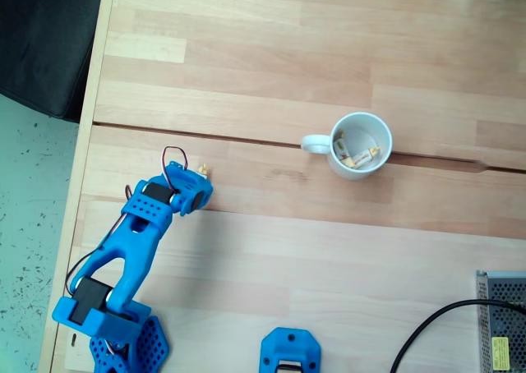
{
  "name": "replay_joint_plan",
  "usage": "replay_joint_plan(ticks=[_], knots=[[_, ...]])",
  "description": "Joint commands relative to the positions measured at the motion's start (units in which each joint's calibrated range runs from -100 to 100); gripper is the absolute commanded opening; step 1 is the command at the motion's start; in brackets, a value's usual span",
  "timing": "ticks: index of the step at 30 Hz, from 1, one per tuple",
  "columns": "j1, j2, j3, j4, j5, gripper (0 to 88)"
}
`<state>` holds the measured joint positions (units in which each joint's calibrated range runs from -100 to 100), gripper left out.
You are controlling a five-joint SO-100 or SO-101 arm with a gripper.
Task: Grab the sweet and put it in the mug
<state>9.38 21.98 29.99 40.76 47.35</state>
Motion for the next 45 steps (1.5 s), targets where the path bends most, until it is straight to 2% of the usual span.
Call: replay_joint_plan(ticks=[1, 4, 17, 29, 35, 45], knots=[[0.6, -1.4, -0.8, -0.4, 0.0, 0.0], [0.8, -1.8, -2.1, -0.4, -1.1, 0.0], [6.5, -18.5, -10.6, -0.4, -13.3, 0.0], [21.4, -28.3, -15.1, -1.4, -25.3, 0.0], [28.2, -26.8, -19.3, -1.5, -25.3, 0.0], [29.4, -16.1, -40.2, -1.5, -25.3, 0.0]])
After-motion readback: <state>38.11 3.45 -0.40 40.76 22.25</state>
